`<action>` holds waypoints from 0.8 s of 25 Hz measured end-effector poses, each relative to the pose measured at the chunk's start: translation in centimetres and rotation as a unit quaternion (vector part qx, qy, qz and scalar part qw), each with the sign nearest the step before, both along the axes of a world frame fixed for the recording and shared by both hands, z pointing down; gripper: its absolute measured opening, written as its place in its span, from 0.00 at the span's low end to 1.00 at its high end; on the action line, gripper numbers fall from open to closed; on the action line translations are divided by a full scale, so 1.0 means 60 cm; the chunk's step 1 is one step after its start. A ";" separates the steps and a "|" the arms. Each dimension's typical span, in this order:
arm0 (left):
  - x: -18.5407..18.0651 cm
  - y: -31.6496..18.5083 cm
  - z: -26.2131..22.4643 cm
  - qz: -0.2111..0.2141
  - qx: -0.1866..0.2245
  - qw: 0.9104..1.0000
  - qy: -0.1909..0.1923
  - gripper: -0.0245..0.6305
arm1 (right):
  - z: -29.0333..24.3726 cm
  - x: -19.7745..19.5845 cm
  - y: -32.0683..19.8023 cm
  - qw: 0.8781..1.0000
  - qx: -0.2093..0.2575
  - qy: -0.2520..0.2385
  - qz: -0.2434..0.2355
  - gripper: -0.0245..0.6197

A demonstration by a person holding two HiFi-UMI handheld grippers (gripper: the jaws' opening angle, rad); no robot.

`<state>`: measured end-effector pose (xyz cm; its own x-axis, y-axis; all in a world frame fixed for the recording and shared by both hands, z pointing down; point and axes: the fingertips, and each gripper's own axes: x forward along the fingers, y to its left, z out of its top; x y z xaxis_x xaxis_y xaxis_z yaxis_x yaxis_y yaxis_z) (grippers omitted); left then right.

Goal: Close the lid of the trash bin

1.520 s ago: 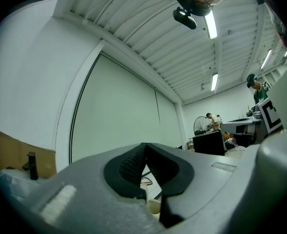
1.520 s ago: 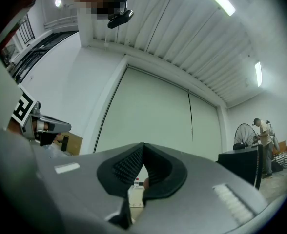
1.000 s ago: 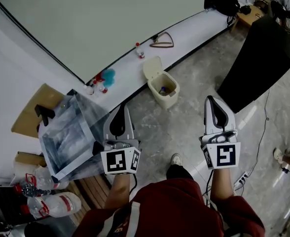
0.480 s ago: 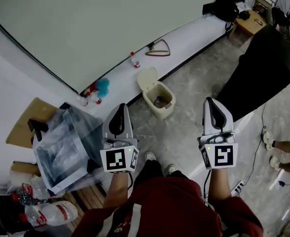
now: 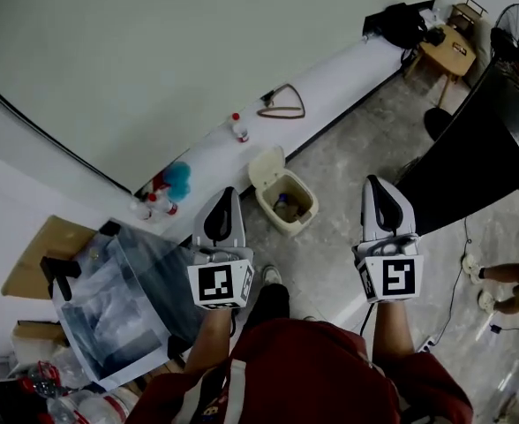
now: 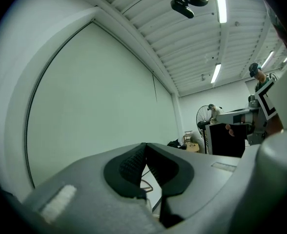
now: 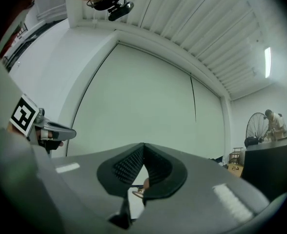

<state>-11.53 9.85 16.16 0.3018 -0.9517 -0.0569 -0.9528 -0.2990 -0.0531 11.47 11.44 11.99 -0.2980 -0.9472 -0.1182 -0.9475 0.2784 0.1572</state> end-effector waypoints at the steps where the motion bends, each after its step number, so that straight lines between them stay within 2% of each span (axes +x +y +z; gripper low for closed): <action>1: -0.009 -0.018 0.004 0.003 -0.003 1.000 -0.001 0.04 | -0.001 -0.012 -0.016 1.000 -0.001 0.004 0.000 0.04; 9: -0.084 -0.163 0.039 0.015 -0.028 0.999 -0.013 0.04 | 0.010 -0.103 -0.153 1.000 -0.011 0.023 -0.005 0.04; 14: -0.109 -0.227 0.086 0.029 -0.056 0.998 -0.018 0.04 | 0.053 -0.137 -0.214 0.998 -0.051 0.031 0.002 0.04; 20: -0.116 -0.278 0.159 0.050 -0.088 0.994 -0.035 0.04 | 0.102 -0.164 -0.268 0.997 -0.071 0.024 0.007 0.04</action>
<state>-18.47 -6.85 25.69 0.3920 -0.9105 0.1315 -0.9140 -0.4018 -0.0572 1.64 -4.66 18.11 -0.2870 -0.9574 0.0322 -0.9439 0.2883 0.1612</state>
